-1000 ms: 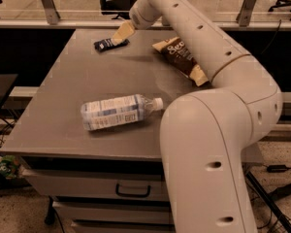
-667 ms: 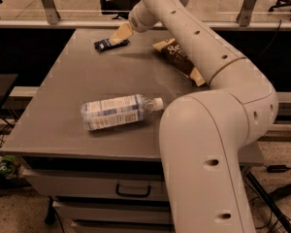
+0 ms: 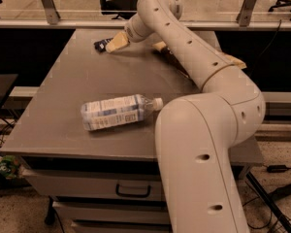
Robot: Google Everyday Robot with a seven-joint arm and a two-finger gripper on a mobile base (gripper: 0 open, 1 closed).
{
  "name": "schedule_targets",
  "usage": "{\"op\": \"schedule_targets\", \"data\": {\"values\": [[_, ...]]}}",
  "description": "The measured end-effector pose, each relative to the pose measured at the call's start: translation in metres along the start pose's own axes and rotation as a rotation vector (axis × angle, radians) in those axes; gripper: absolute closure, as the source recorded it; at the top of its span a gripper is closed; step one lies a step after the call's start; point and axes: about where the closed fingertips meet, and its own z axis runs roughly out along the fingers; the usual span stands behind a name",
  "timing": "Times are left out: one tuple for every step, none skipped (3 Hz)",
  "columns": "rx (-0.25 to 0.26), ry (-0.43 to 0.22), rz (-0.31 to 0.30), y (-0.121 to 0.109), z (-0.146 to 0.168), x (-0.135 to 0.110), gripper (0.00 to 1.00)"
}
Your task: Move rxbar blueberry near blue plastic bottle
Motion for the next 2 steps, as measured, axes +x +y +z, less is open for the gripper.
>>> {"op": "schedule_targets", "data": {"values": [[-0.028,0.001,0.006,0.0063,0.0150,0.0038,0.00],[-0.049,-0.009,-0.005,0.0116,0.0191,0.0002,0.17]]}}
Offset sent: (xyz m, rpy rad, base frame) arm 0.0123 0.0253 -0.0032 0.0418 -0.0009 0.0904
